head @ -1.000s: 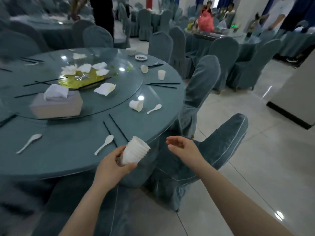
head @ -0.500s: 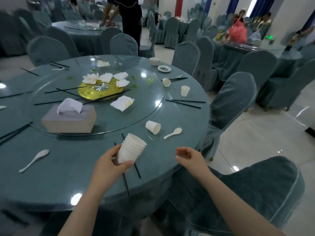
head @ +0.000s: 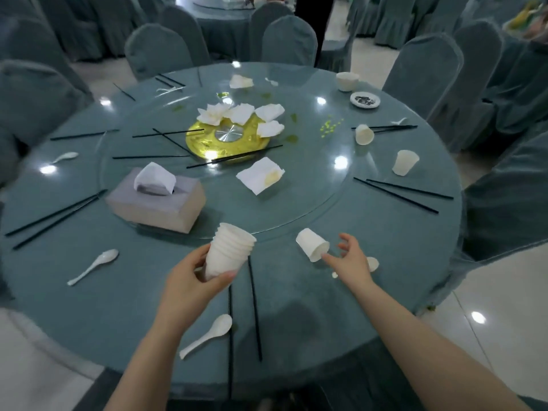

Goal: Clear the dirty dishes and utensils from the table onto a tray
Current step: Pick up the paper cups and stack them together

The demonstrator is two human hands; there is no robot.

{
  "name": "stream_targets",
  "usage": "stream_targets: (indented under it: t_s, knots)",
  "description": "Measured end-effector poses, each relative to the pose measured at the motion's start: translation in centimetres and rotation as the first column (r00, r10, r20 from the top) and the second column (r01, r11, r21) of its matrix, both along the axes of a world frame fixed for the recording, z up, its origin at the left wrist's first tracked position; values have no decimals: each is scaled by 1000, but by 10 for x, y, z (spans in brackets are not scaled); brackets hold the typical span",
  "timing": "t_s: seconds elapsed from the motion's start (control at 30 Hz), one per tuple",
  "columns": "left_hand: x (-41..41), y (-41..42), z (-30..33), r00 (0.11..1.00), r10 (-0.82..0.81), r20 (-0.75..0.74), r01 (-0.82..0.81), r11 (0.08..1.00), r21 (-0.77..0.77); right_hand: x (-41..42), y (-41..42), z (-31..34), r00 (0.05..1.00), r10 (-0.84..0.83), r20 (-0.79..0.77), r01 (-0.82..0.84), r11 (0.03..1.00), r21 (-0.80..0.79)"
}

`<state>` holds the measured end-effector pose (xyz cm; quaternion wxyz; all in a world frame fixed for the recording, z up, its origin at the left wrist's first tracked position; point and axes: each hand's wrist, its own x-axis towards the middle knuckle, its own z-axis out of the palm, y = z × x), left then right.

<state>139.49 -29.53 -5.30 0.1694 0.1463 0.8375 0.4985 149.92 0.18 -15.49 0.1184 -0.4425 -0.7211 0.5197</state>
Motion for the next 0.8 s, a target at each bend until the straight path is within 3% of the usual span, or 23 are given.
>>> stream_targets:
  t_s: [0.17,0.23,0.3,0.4,0.53,0.8]
  knots:
    - [-8,-6,-2,997,83,1,-83,995,-54,-39,0,-21,936,146,320,-221,952,212]
    - [-7,-9,-3,994,108,4,-107,992,-71,-44,-4,-25,926,140,349,-239,936,259]
    - [-5,-12,-5,992,124,8,-123,989,-79,-46,-12,-26,950,128,285,-200,950,240]
    - [1,-16,-6,992,129,14,-128,989,-79,-42,-26,-16,986,137,97,-144,987,72]
    - [21,-25,-9,988,143,50,-142,990,-26,-16,-49,12,971,170,-169,-181,982,-50]
    - [77,-60,-21,1000,-5,21,5,1000,-25,69,-110,81,901,203,-384,-223,975,-9]
